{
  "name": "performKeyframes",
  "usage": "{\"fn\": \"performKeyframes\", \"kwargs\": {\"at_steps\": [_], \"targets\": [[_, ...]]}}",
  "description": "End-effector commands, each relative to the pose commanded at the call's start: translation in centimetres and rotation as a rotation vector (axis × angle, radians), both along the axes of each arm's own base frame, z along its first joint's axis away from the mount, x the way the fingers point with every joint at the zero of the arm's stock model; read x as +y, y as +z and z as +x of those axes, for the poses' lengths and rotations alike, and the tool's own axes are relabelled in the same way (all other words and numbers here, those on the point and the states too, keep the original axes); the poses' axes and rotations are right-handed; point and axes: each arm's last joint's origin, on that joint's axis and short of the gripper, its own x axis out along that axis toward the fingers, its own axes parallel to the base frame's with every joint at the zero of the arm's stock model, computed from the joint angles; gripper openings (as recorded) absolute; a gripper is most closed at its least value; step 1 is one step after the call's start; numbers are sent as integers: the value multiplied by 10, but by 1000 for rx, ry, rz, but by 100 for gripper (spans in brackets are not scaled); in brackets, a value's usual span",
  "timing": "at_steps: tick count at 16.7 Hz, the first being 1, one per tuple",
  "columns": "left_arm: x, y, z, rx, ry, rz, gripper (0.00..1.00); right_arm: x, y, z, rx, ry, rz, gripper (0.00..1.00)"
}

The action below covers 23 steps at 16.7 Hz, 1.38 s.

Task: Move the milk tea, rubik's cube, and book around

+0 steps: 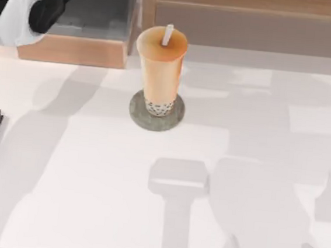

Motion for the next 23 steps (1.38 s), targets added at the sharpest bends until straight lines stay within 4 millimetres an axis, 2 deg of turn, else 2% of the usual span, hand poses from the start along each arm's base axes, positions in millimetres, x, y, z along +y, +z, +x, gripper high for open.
{"fn": "performKeyframes", "kwargs": {"at_steps": [3, 7, 12, 23], "targets": [[2, -1, 10, 0, 0, 0, 100, 0, 0, 0, 0, 0, 0, 100], [-2, -14, 31, 0, 0, 0, 100, 0, 0, 0, 0, 0, 0, 100], [-4, -15, 33, 0, 0, 0, 100, 0, 0, 0, 0, 0, 0, 100], [-4, -15, 33, 0, 0, 0, 17, 0, 0, 0, 0, 0, 0, 100]]}}
